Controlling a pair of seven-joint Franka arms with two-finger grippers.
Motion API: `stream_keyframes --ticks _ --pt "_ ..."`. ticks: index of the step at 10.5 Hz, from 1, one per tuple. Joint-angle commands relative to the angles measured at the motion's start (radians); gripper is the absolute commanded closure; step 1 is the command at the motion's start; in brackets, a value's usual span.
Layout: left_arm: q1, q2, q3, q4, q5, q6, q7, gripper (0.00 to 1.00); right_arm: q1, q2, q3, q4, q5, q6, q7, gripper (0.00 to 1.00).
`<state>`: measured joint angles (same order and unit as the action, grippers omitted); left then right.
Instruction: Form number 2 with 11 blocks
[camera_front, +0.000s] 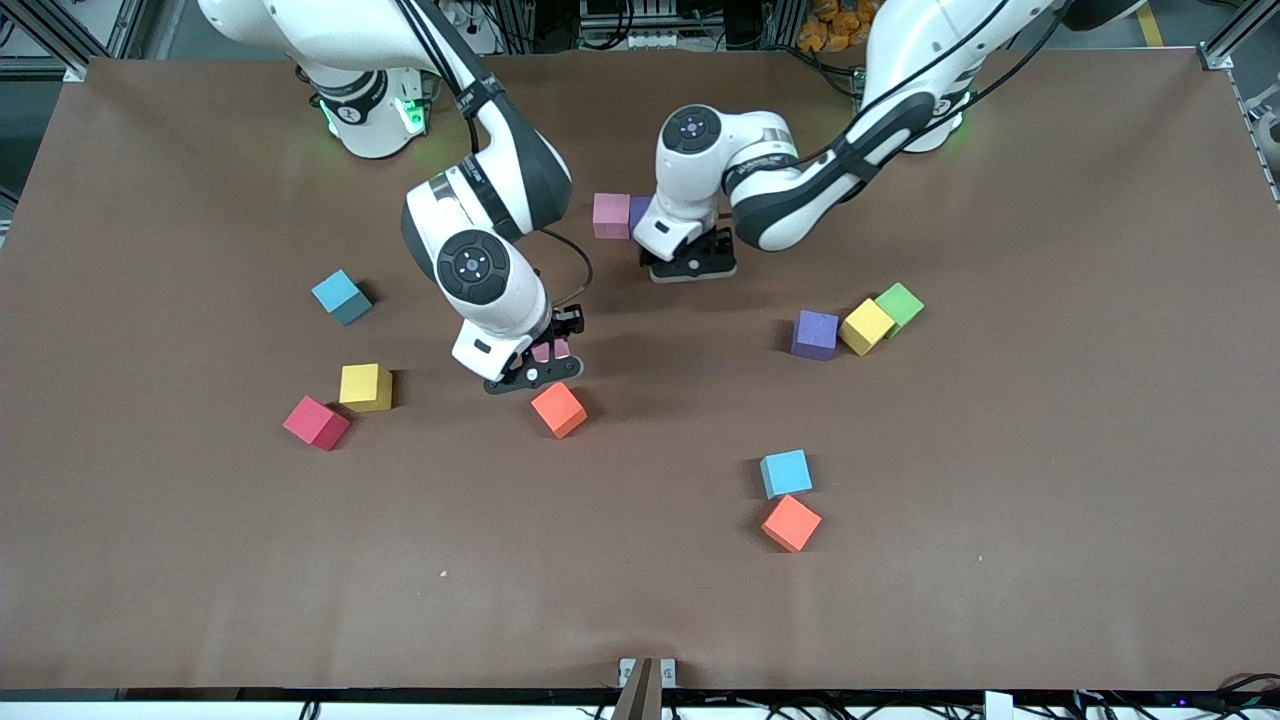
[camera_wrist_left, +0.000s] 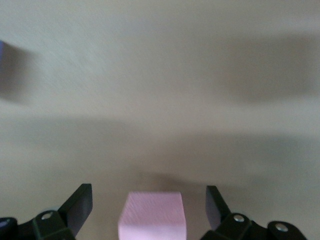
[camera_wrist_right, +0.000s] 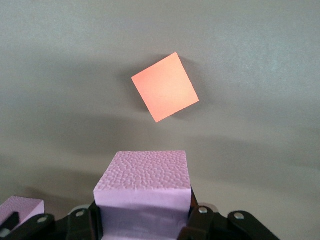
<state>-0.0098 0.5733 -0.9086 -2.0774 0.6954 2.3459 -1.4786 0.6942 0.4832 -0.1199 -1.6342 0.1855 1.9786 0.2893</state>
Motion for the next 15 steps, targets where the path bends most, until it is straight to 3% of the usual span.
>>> stream_keyframes --ticks 1,5,7,11,15 --pt "0.069 -0.041 -0.01 0.041 -0.024 -0.075 0.018 0.0 0.027 -0.014 0.008 -0.015 0.008 0.026 0.078 0.76" --pt "0.23 -0.001 0.01 0.219 -0.027 -0.125 0.298 0.0 0.12 0.035 0.006 -0.004 0.031 0.09 0.201 0.76" --pt "0.254 0.049 0.055 0.308 -0.027 -0.125 0.468 0.0 0.18 0.093 0.006 0.002 0.057 0.188 0.279 0.76" --pt "0.222 0.195 0.117 0.524 -0.027 -0.126 0.752 0.0 0.272 0.222 0.006 0.093 0.058 0.244 0.376 0.75" --pt "-0.008 0.322 0.296 0.775 -0.037 -0.117 0.914 0.0 0.34 0.247 0.008 0.093 0.083 0.282 0.413 0.74"
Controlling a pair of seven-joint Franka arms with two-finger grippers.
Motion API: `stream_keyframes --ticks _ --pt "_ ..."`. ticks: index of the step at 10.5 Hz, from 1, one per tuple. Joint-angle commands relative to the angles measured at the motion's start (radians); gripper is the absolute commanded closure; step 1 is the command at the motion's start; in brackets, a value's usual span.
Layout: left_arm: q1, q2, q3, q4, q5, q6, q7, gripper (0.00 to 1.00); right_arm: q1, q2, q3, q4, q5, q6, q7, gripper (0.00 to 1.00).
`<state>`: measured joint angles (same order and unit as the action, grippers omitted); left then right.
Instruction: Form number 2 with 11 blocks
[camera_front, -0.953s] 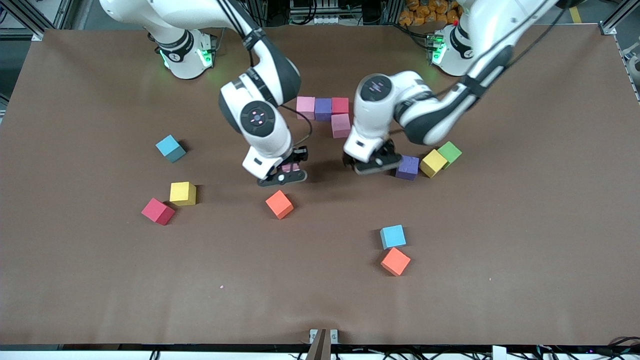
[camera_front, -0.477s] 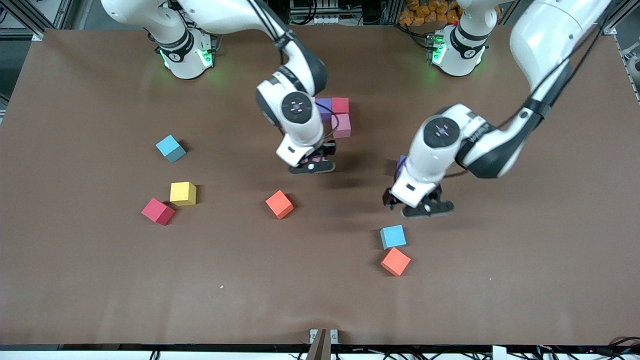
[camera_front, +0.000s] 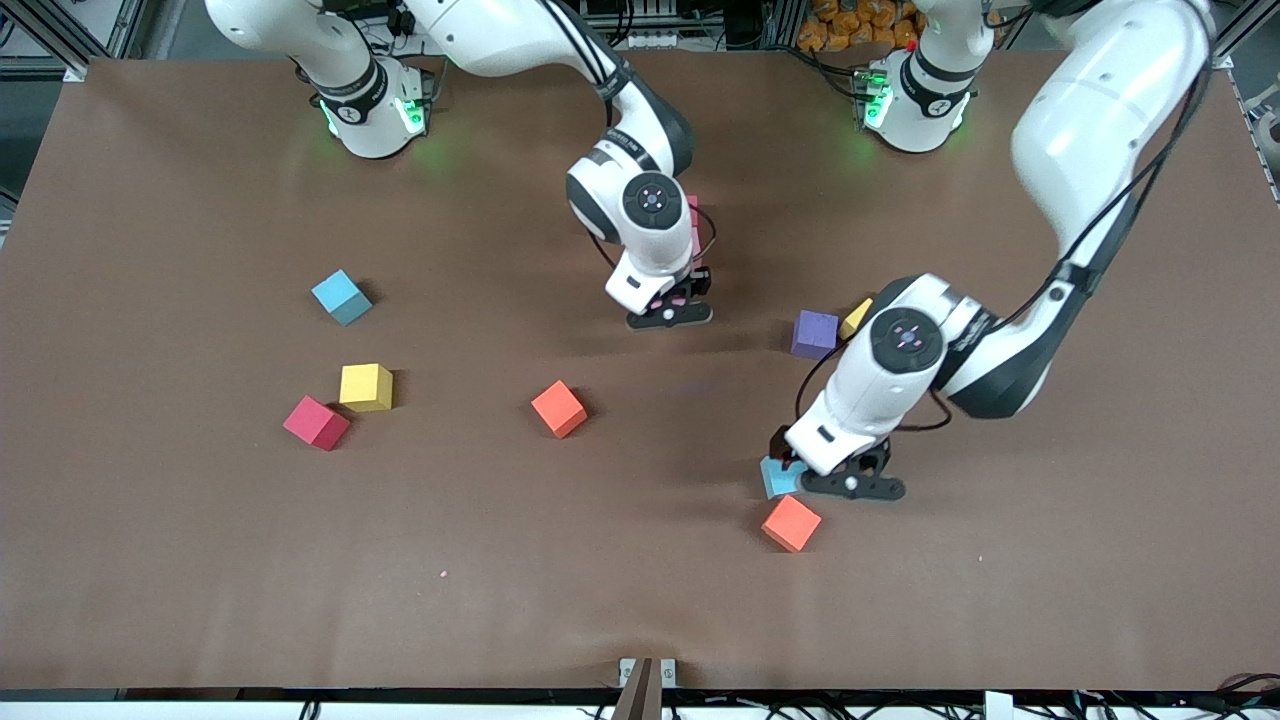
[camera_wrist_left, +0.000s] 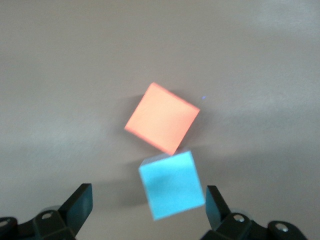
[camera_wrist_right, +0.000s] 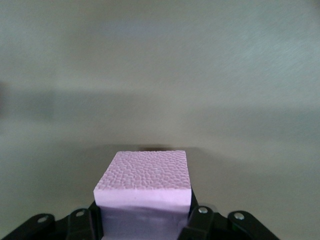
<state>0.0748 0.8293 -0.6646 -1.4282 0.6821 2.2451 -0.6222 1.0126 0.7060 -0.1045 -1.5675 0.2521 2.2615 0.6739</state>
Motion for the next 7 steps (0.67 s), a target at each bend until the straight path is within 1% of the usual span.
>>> stream_keyframes --ticks 1,3,5,7 --pt "-0.099 0.095 0.054 0.165 -0.024 -0.012 0.093 0.0 0.032 0.032 -0.007 0.026 0.015 0.001 0.042 0.74" --pt "-0.101 0.135 0.054 0.207 -0.024 0.008 0.195 0.0 0.049 0.044 -0.007 0.024 0.016 0.051 0.055 0.74" --pt "-0.105 0.163 0.062 0.216 -0.023 0.071 0.226 0.0 0.058 0.059 -0.007 0.024 0.015 0.066 0.073 0.73" --pt "-0.134 0.186 0.097 0.256 -0.023 0.091 0.297 0.0 0.06 0.058 -0.009 0.023 0.013 0.061 0.072 0.71"
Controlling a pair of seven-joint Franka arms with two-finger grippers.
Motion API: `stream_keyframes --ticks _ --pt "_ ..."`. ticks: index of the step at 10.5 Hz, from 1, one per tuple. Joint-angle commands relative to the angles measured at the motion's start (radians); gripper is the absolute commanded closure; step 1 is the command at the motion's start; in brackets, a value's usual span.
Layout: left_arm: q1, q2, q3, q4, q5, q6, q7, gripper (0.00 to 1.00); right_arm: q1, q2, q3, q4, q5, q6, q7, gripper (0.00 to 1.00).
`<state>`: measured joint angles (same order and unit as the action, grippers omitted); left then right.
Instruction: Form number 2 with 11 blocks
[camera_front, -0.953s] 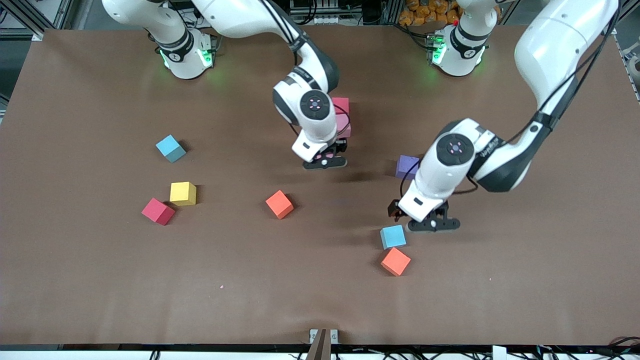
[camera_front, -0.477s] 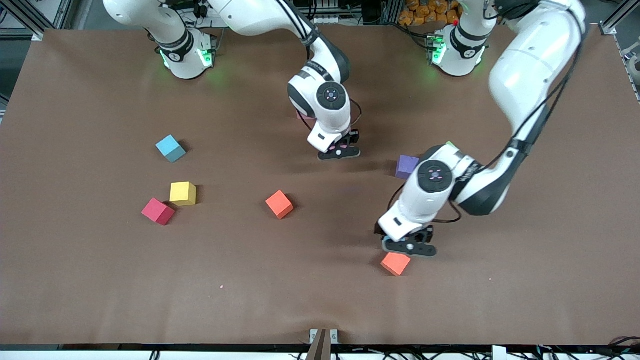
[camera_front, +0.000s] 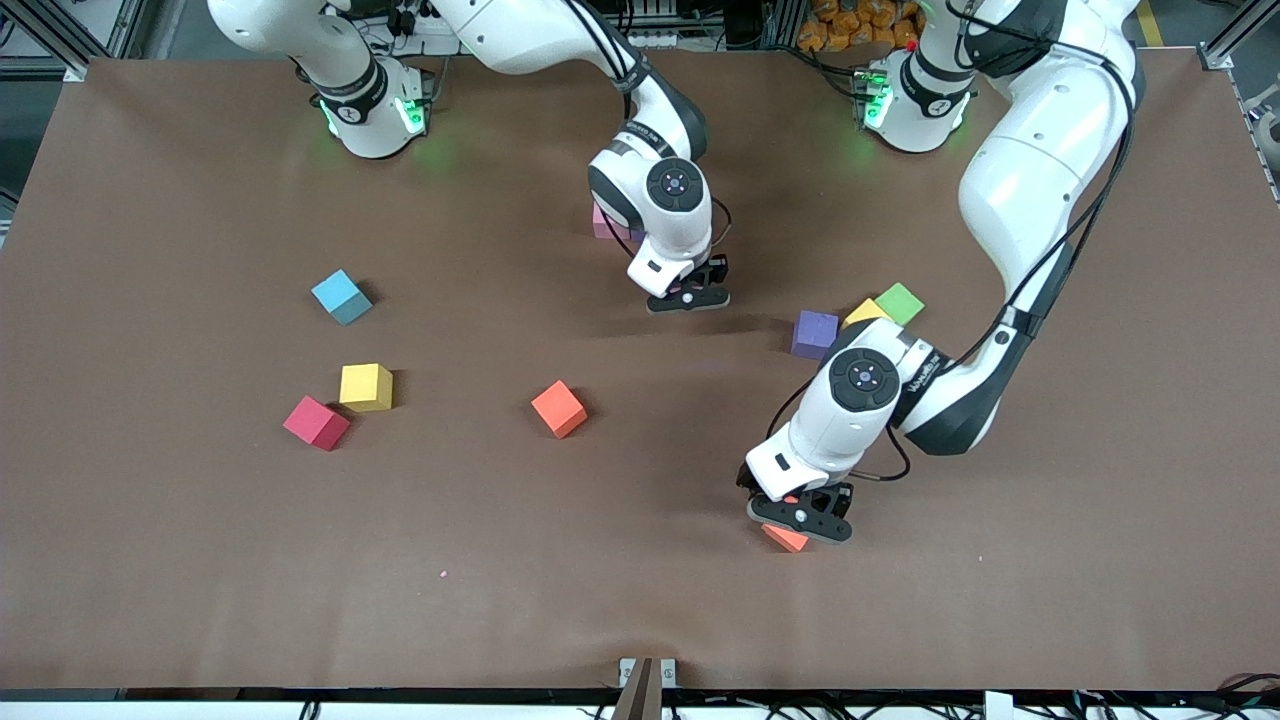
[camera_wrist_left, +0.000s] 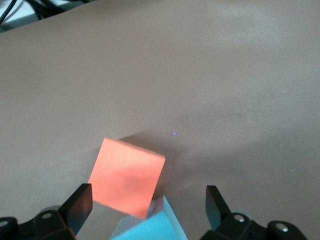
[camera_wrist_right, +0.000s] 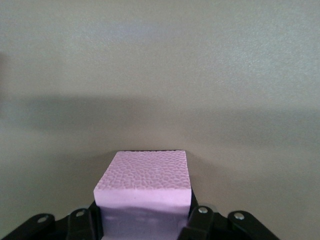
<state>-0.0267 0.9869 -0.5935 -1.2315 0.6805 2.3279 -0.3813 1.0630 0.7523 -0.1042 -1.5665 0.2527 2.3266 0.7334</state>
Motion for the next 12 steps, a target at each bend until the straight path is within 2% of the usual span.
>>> stream_keyframes --ticks 1,7,8,9,10,12 --pt "-0.041 0.038 0.038 0.064 -0.022 0.028 0.058 0.0 0.009 0.013 -0.008 0.02 0.013 -0.009 0.014 0.71" --pt "-0.047 0.052 0.087 0.064 -0.022 0.091 0.128 0.0 0.035 0.007 -0.009 0.02 0.013 -0.091 0.075 0.71" --pt "-0.048 0.056 0.092 0.064 -0.022 0.096 0.127 0.0 0.034 0.007 -0.009 0.02 0.011 -0.096 0.075 0.63" --pt "-0.051 0.056 0.092 0.063 -0.022 0.096 0.125 0.0 0.034 0.006 -0.011 0.02 0.01 -0.098 0.075 0.14" --pt "-0.053 0.058 0.098 0.063 -0.021 0.096 0.121 0.0 0.032 0.001 -0.011 0.022 0.01 -0.096 0.075 0.0" --pt "-0.052 0.064 0.101 0.058 -0.022 0.097 0.122 0.0 0.023 -0.017 -0.012 0.025 0.013 -0.098 0.077 0.0"
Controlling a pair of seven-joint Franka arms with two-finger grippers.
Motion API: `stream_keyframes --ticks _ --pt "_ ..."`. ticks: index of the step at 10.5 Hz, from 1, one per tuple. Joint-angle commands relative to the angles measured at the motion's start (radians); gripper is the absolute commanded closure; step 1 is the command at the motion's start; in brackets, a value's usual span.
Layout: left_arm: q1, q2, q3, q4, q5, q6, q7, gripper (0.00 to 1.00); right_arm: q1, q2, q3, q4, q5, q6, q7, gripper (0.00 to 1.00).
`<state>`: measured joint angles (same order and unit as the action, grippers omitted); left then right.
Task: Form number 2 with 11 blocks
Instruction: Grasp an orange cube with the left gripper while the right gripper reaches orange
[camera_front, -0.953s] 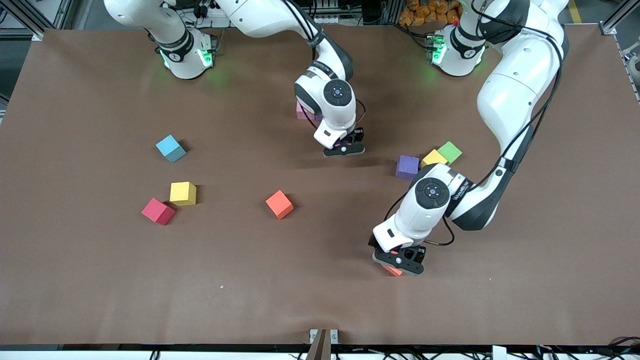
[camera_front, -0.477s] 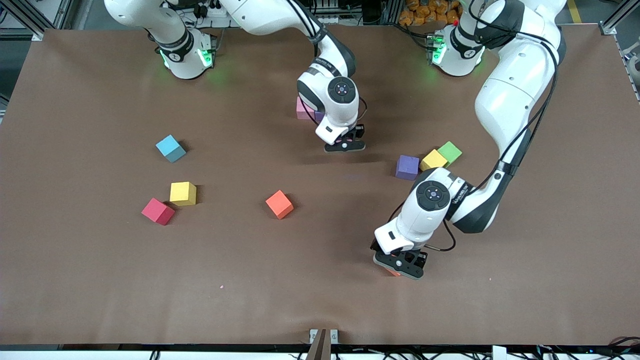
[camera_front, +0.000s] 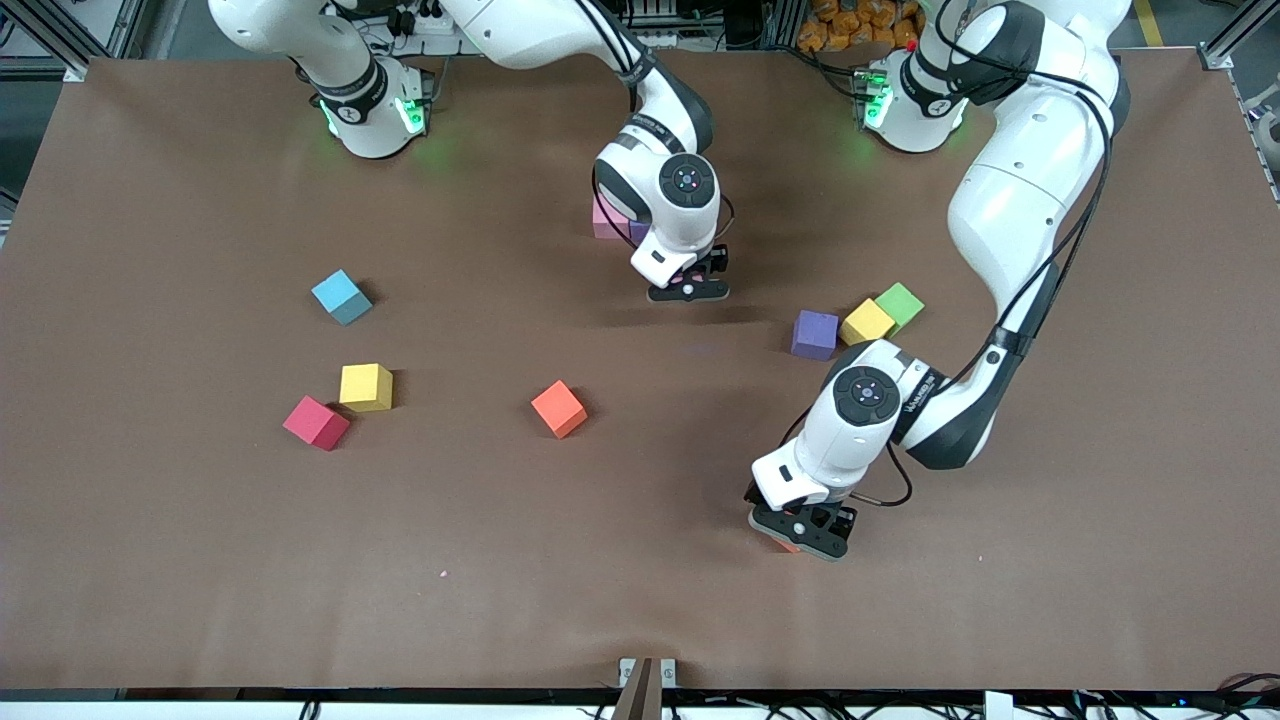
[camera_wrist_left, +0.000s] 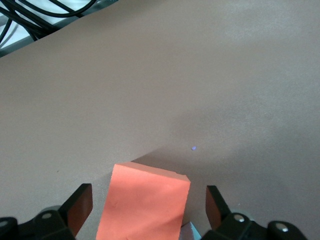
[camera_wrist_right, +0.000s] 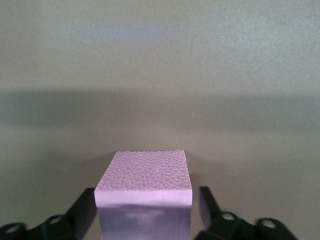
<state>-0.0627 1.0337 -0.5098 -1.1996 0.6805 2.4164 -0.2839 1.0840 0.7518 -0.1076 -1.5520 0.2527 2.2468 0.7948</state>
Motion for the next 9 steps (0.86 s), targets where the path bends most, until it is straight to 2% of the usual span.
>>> stream_keyframes --ticks 1,2,4,5,6,8,9 --pt "-0.016 0.022 0.017 0.023 -0.021 0.009 0.026 0.0 -0.002 -0.04 -0.012 0.01 0.013 -0.019 0.026 0.0" --pt "-0.016 0.023 0.02 0.023 -0.021 0.009 0.026 0.0 -0.009 -0.061 -0.015 0.012 0.013 -0.027 0.033 0.0" --pt "-0.016 0.028 0.027 0.023 -0.022 0.009 0.026 0.0 -0.041 -0.1 -0.059 0.018 0.001 -0.038 0.009 0.0" --pt "-0.016 0.029 0.027 0.022 -0.022 0.009 0.028 0.0 -0.082 -0.101 -0.064 0.047 -0.001 -0.07 -0.061 0.0" --pt "-0.016 0.029 0.027 0.022 -0.022 0.009 0.029 0.09 -0.135 -0.1 -0.064 0.075 -0.001 -0.102 -0.13 0.0" --pt "-0.016 0.029 0.033 0.015 -0.022 0.009 0.025 0.55 -0.22 -0.095 -0.064 0.086 -0.003 -0.119 -0.285 0.0" --pt "-0.016 0.029 0.031 0.015 -0.022 0.007 0.022 0.67 -0.26 -0.092 -0.064 0.087 -0.004 -0.118 -0.38 0.0"
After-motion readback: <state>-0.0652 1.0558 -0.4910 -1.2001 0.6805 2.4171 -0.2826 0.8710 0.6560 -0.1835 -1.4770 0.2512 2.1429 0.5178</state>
